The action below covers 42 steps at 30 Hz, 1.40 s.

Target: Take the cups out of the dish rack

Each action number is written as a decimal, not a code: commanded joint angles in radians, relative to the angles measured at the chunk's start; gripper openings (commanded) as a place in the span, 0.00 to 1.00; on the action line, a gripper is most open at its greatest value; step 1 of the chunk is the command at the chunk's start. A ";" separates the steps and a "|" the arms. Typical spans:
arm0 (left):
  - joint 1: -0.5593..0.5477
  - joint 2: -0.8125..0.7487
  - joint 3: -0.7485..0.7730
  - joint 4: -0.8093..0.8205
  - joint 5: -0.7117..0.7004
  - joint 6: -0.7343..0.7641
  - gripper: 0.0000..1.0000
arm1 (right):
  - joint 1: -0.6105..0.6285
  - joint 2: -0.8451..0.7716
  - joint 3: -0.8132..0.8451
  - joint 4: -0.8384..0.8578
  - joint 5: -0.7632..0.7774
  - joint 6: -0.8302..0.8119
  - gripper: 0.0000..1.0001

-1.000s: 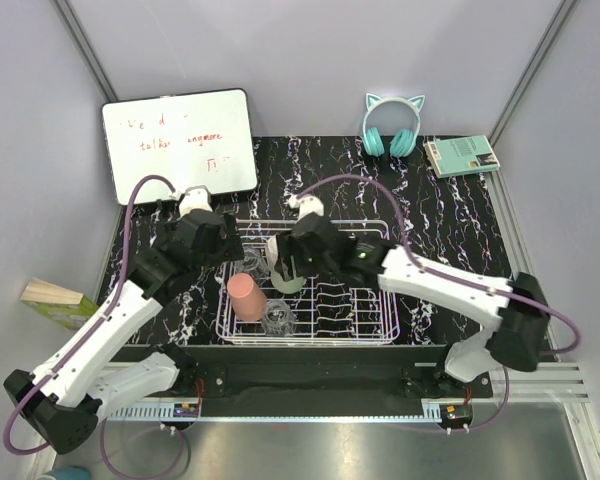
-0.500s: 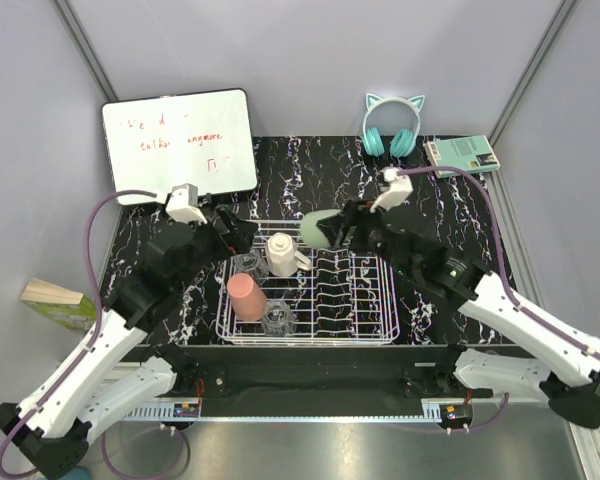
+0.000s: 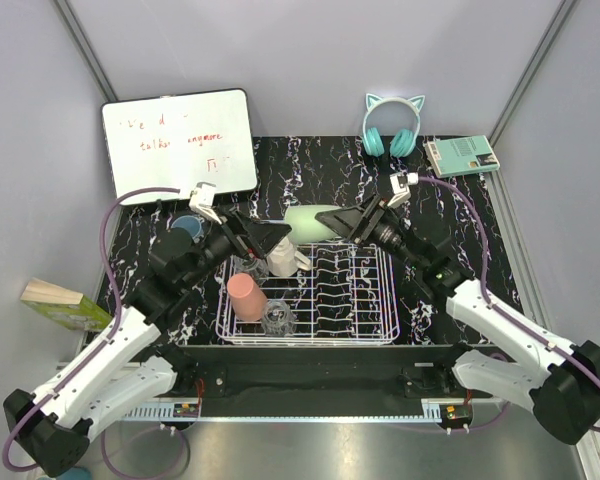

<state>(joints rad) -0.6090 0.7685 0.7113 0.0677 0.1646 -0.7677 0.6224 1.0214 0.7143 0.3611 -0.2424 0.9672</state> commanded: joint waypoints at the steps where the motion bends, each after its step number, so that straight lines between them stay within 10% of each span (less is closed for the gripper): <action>1: -0.005 -0.005 -0.015 0.205 0.107 -0.051 0.99 | -0.010 0.019 0.001 0.260 -0.120 0.090 0.00; 18: -0.009 0.058 -0.078 0.452 0.233 -0.180 0.81 | -0.009 0.200 -0.015 0.553 -0.235 0.240 0.00; 31: -0.037 0.141 -0.081 0.537 0.317 -0.209 0.00 | -0.009 0.266 -0.004 0.627 -0.281 0.286 0.00; 36: -0.038 0.149 -0.069 0.488 0.302 -0.193 0.00 | -0.010 0.255 -0.006 0.604 -0.301 0.272 0.00; 42: -0.043 0.072 0.019 0.129 0.110 -0.040 0.00 | -0.009 0.140 -0.007 0.352 -0.259 0.130 0.59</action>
<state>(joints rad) -0.6426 0.8856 0.6579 0.4522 0.4057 -0.9611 0.6056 1.2621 0.6876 0.8799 -0.5060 1.2545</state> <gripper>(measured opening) 0.127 0.709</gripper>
